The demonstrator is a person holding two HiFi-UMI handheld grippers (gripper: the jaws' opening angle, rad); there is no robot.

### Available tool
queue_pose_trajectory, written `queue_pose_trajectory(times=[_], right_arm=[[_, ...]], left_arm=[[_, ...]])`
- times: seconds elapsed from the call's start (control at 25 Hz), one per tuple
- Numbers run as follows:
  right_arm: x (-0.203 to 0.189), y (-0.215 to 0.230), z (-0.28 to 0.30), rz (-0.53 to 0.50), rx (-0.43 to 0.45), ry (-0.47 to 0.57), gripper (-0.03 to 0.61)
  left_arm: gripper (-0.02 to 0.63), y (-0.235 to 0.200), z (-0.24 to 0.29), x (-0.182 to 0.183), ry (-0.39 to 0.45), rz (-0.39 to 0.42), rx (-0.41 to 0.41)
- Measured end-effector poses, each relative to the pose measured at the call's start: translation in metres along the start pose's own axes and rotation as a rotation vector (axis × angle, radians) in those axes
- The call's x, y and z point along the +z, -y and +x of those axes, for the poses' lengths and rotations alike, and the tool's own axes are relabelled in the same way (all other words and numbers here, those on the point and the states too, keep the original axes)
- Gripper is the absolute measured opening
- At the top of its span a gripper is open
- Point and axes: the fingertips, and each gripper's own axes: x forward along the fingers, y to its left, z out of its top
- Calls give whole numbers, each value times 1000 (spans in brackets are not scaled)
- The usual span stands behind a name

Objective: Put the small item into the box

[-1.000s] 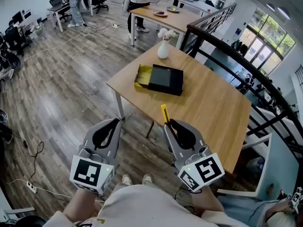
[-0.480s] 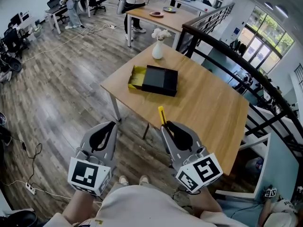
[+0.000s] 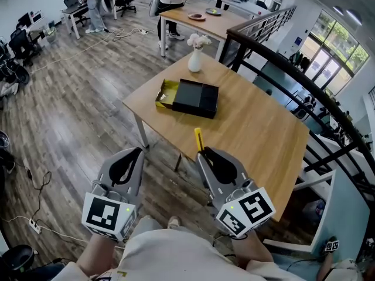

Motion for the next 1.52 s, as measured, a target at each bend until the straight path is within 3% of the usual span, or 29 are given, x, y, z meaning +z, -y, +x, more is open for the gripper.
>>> queue_pose_trajectory(times=[0.4,0.8,1.16,1.52], right_arm=[[-3,13,-11,3,-6,5,63],[-22,29,23,-6,-36,-39,63],[-26,46,94,24,-19,-59,63],[-26,81,197,39,-54,-97,63]], left_arm=[[2,12,-1,2,3,6,18],[2,-13,25,-11,19,-4,11],[2,-69,77,-32,-24,-1,22],[2,-148,153,-37,-40,-32,-25]])
